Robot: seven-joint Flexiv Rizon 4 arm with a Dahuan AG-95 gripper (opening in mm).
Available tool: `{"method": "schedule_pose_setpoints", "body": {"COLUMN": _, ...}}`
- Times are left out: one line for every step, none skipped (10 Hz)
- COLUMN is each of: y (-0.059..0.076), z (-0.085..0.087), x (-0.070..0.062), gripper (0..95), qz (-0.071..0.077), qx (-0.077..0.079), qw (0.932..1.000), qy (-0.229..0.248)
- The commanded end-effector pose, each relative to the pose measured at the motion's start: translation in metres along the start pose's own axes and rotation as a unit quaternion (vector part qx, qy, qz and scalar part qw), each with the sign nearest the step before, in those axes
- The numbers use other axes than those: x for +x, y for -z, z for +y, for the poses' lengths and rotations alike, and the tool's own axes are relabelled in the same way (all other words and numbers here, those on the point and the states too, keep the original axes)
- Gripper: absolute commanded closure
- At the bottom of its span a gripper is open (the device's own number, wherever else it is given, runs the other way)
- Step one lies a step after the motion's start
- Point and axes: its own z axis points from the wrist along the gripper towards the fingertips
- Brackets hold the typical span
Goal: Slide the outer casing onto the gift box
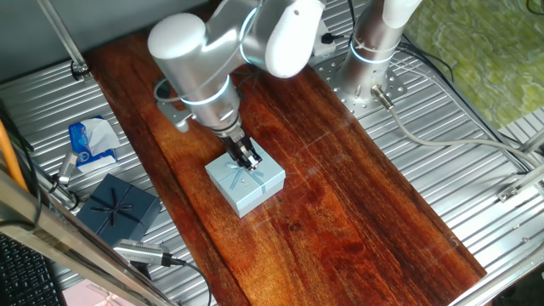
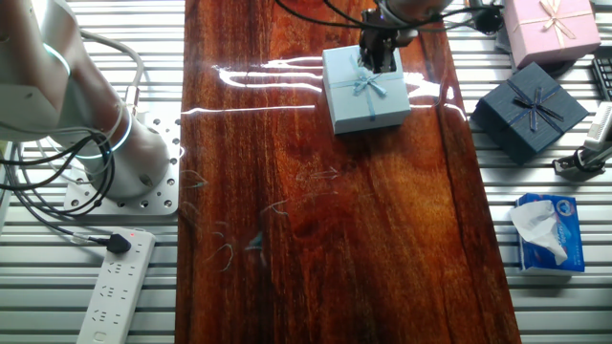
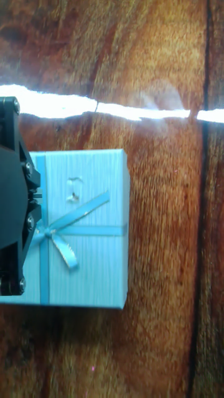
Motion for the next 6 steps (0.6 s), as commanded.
{"method": "schedule_pose_setpoints", "body": {"y": -0.001, "z": 0.003, "x": -0.001, "gripper": 95.0, "qz": -0.001, "qx": 0.0, "qw": 1.0, "qy": -0.005}}
{"method": "schedule_pose_setpoints", "body": {"y": -0.003, "z": 0.007, "x": -0.002, "gripper": 95.0, "qz": -0.002, "qx": 0.0, "qw": 1.0, "qy": -0.009}}
{"method": "schedule_pose_setpoints", "body": {"y": -0.005, "z": 0.011, "x": -0.003, "gripper": 95.0, "qz": -0.003, "qx": 0.0, "qw": 0.9999, "qy": -0.013}}
{"method": "schedule_pose_setpoints", "body": {"y": -0.006, "z": 0.013, "x": -0.003, "gripper": 95.0, "qz": -0.003, "qx": 0.001, "qw": 0.9999, "qy": -0.016}}
{"method": "schedule_pose_setpoints", "body": {"y": -0.007, "z": 0.016, "x": -0.004, "gripper": 95.0, "qz": -0.004, "qx": 0.0, "qw": 0.9998, "qy": -0.018}}
{"method": "schedule_pose_setpoints", "body": {"y": -0.008, "z": 0.018, "x": -0.004, "gripper": 95.0, "qz": -0.004, "qx": 0.0, "qw": 0.9998, "qy": -0.02}}
